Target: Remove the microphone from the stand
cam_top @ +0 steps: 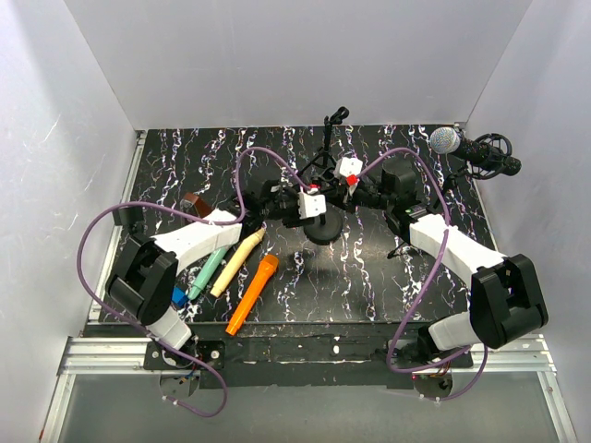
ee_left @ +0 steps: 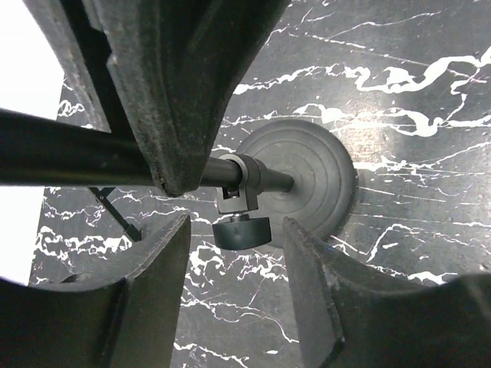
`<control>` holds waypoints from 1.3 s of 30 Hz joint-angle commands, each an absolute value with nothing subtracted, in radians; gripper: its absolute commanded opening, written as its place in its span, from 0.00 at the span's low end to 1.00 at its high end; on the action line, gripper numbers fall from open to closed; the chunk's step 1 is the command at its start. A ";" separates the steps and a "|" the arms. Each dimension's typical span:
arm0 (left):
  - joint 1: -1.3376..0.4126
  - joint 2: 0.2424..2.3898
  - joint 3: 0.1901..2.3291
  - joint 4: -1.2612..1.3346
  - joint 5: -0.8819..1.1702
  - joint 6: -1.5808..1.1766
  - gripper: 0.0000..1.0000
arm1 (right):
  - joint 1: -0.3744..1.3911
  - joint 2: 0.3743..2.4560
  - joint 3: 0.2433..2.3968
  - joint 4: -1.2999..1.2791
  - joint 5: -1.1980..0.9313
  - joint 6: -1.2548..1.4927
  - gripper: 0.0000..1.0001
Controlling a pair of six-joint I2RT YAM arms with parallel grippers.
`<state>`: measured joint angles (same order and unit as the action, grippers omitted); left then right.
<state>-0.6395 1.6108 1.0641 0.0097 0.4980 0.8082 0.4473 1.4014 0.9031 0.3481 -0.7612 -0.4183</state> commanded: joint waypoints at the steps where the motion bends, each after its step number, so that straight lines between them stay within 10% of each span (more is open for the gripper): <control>1: -0.661 1.614 1.065 0.041 0.416 0.859 0.45 | 0.453 1.411 0.914 0.305 -0.781 -0.380 0.01; 10: -0.628 1.675 1.201 -0.107 0.449 0.600 0.03 | 0.453 1.411 0.911 0.305 -0.775 -0.379 0.01; 18: -0.420 1.859 1.446 -0.374 0.983 0.065 0.07 | 0.443 1.408 0.908 0.284 -0.781 -0.394 0.01; 23: -0.408 1.844 1.444 -0.327 0.931 -0.069 0.17 | 0.431 1.378 0.908 0.247 -0.758 -0.399 0.02; 39: -0.436 1.671 1.312 -0.213 0.663 0.475 0.00 | 0.416 1.319 0.888 0.213 -0.744 -0.354 0.06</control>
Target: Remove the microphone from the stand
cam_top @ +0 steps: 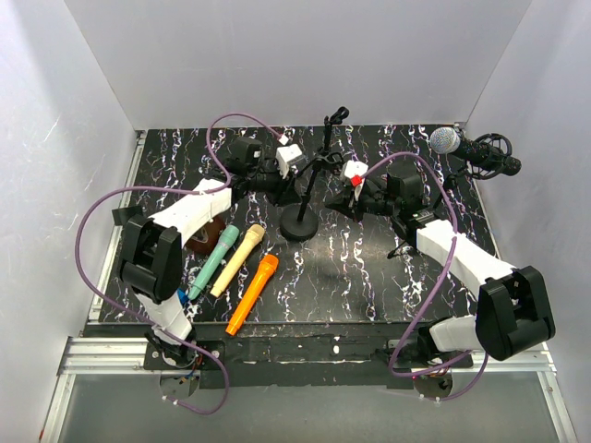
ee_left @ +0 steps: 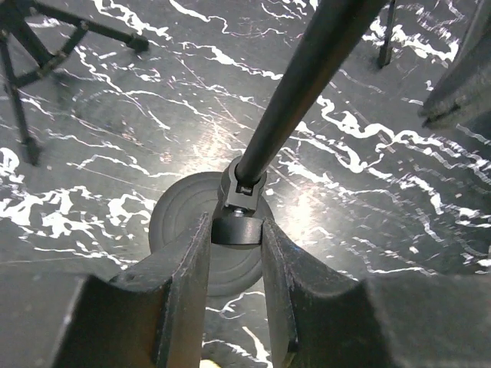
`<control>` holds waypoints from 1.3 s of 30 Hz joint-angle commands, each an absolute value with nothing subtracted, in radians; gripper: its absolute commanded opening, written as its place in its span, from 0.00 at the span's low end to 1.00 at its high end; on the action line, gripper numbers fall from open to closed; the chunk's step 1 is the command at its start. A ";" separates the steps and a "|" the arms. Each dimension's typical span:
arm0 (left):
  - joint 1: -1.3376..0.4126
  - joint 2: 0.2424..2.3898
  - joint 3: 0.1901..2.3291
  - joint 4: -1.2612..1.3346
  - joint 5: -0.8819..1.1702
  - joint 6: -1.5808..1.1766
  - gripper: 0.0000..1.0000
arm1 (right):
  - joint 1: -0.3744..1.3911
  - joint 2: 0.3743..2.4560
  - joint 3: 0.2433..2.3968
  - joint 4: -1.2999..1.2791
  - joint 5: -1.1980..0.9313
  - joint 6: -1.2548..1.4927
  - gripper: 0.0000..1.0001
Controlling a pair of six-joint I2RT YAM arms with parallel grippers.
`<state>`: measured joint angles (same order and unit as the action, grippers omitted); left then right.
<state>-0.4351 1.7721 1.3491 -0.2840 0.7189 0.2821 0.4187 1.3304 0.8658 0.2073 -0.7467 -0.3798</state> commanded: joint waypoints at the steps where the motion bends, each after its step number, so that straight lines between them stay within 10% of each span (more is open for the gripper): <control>1: -0.436 1.667 1.298 -0.206 0.660 0.480 0.00 | 0.416 1.315 0.888 0.209 -0.742 -0.356 0.06; 7: -0.437 1.643 1.223 -0.173 0.643 0.442 0.00 | 0.416 1.284 0.877 0.158 -0.738 -0.382 0.06; 12: -0.436 1.582 1.181 -0.144 0.572 0.388 0.56 | 0.416 1.255 0.879 0.108 -0.741 -0.387 0.07; 19: -0.436 1.467 1.200 -0.230 0.606 0.342 0.80 | 0.416 1.193 0.868 0.014 -0.752 -0.385 0.10; 29: -0.442 1.656 1.321 -0.213 0.710 0.363 0.81 | 0.416 1.155 0.900 -0.078 -0.750 -0.345 0.16; 35: -0.449 1.811 1.413 -0.296 0.761 0.448 0.71 | 0.417 1.121 0.995 -0.218 -0.752 -0.296 0.76; 39: -0.449 1.829 1.419 -0.327 0.758 0.466 0.48 | 0.419 1.086 1.052 -0.287 -0.761 -0.290 0.83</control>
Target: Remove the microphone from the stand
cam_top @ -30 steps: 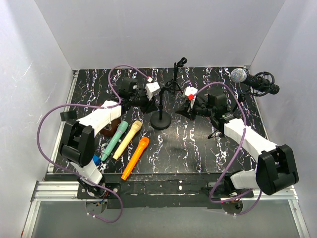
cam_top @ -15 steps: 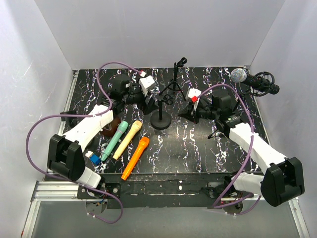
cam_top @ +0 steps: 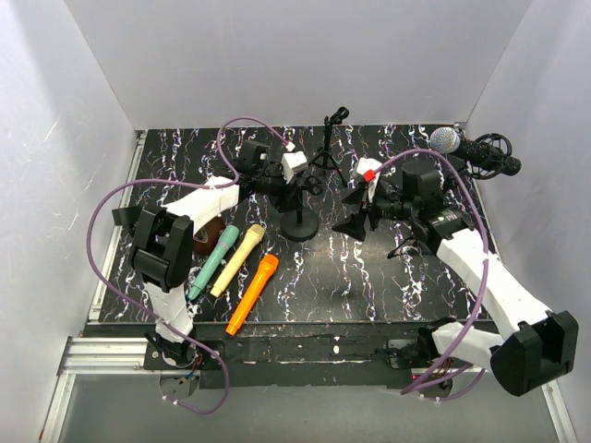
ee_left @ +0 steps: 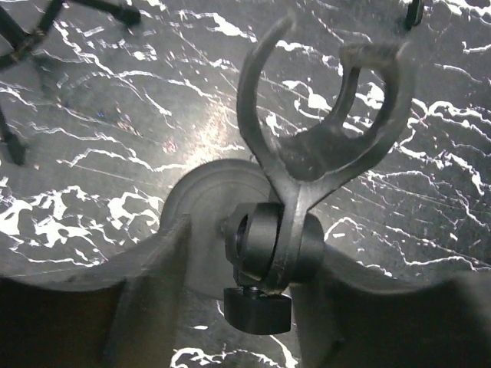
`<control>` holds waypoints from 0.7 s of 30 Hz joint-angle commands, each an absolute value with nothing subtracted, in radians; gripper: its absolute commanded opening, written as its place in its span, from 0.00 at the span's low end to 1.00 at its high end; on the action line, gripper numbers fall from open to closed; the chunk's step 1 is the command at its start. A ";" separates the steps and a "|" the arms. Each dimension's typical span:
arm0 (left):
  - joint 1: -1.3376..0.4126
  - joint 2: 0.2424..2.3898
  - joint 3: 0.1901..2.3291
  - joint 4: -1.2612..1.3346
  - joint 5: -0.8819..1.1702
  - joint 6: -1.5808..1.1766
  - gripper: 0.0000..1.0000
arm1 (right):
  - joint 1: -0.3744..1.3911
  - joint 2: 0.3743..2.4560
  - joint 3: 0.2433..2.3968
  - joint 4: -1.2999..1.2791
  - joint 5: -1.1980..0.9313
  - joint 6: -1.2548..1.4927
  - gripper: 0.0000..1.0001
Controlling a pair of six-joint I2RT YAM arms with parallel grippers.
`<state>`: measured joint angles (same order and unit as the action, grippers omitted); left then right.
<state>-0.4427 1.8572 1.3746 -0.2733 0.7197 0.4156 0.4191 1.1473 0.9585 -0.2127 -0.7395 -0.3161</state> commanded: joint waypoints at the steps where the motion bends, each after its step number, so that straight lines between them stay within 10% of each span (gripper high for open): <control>1: -0.452 1.825 1.419 -0.334 0.753 0.462 0.39 | 0.417 1.078 1.061 -0.301 -0.764 -0.288 0.83; 6: -0.449 1.775 1.419 -0.402 0.684 0.459 0.01 | 0.417 1.045 1.060 -0.318 -0.743 -0.272 0.83; 21: -0.344 1.657 1.330 -0.324 0.230 0.327 0.00 | 0.417 1.025 0.988 -0.244 -0.732 -0.218 0.82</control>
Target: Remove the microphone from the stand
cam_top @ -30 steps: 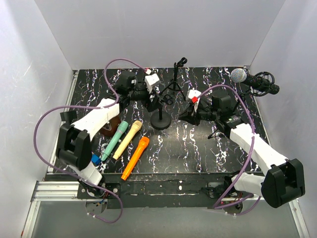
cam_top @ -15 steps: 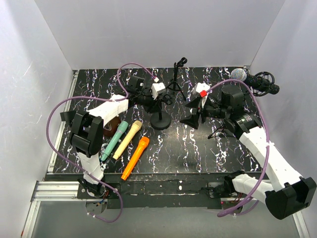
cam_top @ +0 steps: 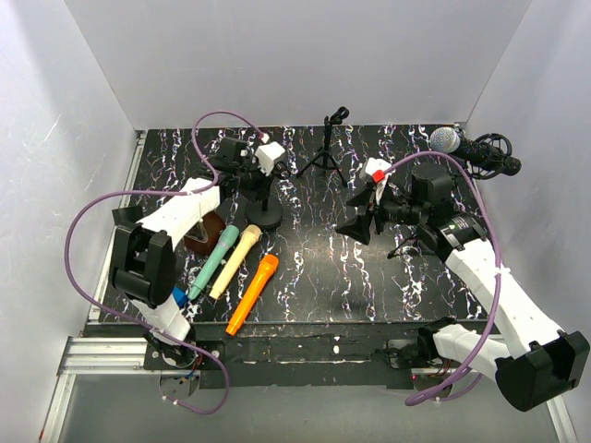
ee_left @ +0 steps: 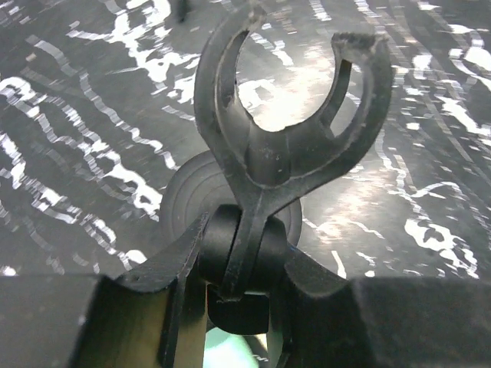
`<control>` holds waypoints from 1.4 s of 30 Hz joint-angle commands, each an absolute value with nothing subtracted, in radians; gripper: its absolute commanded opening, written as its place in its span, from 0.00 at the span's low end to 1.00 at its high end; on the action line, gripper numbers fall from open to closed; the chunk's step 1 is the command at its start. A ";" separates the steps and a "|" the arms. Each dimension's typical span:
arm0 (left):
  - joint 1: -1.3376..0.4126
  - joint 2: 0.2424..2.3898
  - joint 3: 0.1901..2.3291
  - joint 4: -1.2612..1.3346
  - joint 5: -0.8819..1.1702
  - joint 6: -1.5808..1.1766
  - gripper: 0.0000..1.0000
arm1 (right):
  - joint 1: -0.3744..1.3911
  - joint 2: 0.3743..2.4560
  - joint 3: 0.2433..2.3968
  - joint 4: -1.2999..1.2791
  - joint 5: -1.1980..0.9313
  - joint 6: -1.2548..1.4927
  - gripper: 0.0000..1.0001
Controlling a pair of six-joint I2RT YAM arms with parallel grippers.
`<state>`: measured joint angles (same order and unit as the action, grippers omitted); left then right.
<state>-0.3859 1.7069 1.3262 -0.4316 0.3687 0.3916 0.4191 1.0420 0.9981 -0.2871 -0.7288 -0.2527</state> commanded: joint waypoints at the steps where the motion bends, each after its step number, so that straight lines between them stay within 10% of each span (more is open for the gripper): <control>1: -0.331 1.664 1.333 -0.313 0.213 0.309 0.00 | 0.417 1.025 0.988 -0.244 -0.732 -0.218 0.82; 10: -0.268 1.729 1.345 -0.218 0.032 0.255 0.00 | 0.419 1.009 0.989 -0.265 -0.719 -0.230 0.81; 14: -0.270 1.736 1.365 -0.230 0.061 0.241 0.50 | 0.417 1.005 1.002 -0.276 -0.718 -0.230 0.81; 20: -0.270 1.715 1.385 -0.244 0.014 0.221 0.70 | 0.417 1.005 1.080 -0.343 -0.721 -0.236 0.81; 33: -0.296 1.548 1.531 -0.238 0.464 0.146 0.77 | 0.416 0.761 1.305 -0.837 -0.502 -0.222 0.79; 42: -0.656 1.753 1.479 0.197 0.649 0.014 0.74 | 0.339 0.701 1.629 -1.202 -0.009 -0.233 0.78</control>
